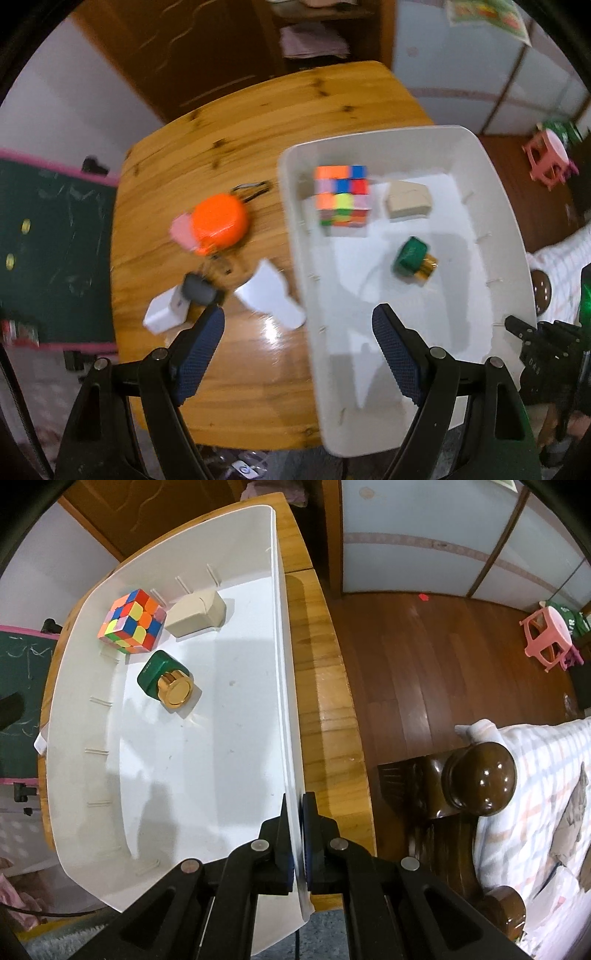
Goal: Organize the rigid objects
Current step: 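Move the left tool back over the table to the white charger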
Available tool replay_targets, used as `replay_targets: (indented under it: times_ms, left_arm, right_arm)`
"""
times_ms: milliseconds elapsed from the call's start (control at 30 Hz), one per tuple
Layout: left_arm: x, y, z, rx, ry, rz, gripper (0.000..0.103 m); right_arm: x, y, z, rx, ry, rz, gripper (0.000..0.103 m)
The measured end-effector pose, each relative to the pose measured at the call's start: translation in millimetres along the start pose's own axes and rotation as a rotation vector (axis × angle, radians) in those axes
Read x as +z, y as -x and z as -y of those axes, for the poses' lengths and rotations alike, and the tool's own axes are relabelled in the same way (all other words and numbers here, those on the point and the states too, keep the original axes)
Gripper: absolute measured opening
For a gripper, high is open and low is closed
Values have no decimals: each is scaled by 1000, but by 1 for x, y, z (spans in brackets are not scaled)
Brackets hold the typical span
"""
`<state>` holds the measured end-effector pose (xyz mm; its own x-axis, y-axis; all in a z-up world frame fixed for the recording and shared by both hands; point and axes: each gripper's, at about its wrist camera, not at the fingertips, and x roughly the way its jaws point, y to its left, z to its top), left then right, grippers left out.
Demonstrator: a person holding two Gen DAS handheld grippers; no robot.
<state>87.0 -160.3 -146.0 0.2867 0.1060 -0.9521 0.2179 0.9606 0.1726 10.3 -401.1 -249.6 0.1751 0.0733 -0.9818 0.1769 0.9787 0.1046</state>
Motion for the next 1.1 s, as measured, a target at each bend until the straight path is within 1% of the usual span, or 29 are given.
replay_targets:
  times_ms: [167,267,400,500,633,767,900,1100]
  left_arm:
    - [-14,9,-39,2,101,-9,85]
    - [-19,14,-66,16,164,-2,85]
    - [-20,14,-105,29,248,5,85]
    - [-18,9,-128,24,297,-15,85]
    - [-8,-5,-159,-3,332,-63,85]
    - [1,-25,-188,-46,365,-140,85]
    - [5,-52,-206,-44,359,-203,85]
    - [-2,-106,-224,-144,402,-347,85]
  right_arm:
    - [1,-1,1,0,-14,-8,3]
    - [0,-1,1,-4,-14,-10,3]
    - [1,-2,2,-3,-31,-18,4]
    - [1,-1,1,-7,-37,-22,4]
    - [1,-2,2,-8,-50,-25,4]
    - [1,-3,3,-9,-57,-29,4]
    - [2,-3,3,-17,-72,-34,4]
    - [5,-4,-2,-56,-94,-60,6]
